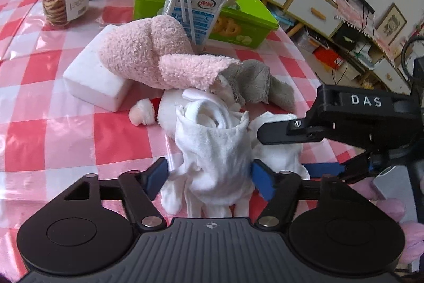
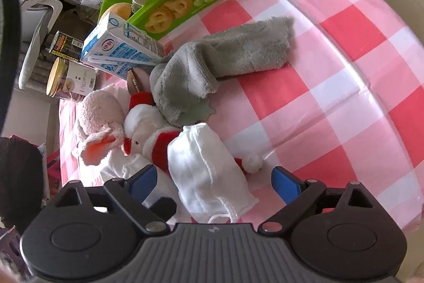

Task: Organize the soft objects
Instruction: 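Grasp the white sock with the left tool while the right tool grasps the white cloth, then lift the white sock and white cloth with both tools and carry them over the bin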

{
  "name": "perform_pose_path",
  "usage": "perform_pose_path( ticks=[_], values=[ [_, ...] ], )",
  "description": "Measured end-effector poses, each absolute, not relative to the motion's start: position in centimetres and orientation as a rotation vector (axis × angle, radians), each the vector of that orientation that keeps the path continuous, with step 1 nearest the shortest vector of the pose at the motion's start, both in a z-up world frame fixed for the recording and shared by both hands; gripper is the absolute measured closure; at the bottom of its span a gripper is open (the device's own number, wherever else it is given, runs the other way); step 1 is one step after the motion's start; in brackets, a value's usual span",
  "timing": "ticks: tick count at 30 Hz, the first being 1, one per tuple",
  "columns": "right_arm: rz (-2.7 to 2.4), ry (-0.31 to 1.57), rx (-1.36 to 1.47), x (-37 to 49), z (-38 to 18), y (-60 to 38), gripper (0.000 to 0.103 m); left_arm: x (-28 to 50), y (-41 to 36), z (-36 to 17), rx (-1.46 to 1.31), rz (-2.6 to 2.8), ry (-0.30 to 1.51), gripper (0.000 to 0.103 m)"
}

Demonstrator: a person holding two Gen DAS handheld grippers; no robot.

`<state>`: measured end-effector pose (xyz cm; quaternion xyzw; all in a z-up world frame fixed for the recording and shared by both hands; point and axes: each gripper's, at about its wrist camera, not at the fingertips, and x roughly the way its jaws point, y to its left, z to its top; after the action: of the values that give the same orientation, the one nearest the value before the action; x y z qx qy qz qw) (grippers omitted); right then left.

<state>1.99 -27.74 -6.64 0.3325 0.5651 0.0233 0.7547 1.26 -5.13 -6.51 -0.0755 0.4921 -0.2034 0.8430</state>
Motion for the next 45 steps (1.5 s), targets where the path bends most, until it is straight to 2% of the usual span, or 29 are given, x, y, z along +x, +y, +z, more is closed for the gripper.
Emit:
perform_pose_path(
  ticks=[10,12,14,18,24,45],
  values=[
    [0.047,1.223,0.723,1.8,-6.7,-27.7,0.054,1.3,-4.9,-6.2,-0.18,-0.459,1.03,0.063],
    [0.059,1.213,0.718,1.8,-6.6,-27.7,0.068,1.3,-4.8,-6.1,-0.183,-0.47,1.029,0.069],
    [0.1,1.194,0.73,1.8,-6.5,-27.6,0.077,1.2,-4.9,-6.0,-0.176,-0.483,1.024,0.072],
    [0.106,1.179,0.704,1.8,-6.2,-27.3,0.084,1.0,-5.0,-5.6,-0.156,-0.499,1.013,0.077],
    [0.108,1.143,0.697,1.5,-5.1,-27.5,0.087,0.6,-5.1,-4.7,-0.133,-0.527,0.995,0.079],
    [0.068,0.988,0.687,1.2,-1.2,-29.8,0.087,-0.4,-5.1,-1.2,-0.138,-0.639,0.904,0.08]
  ],
)
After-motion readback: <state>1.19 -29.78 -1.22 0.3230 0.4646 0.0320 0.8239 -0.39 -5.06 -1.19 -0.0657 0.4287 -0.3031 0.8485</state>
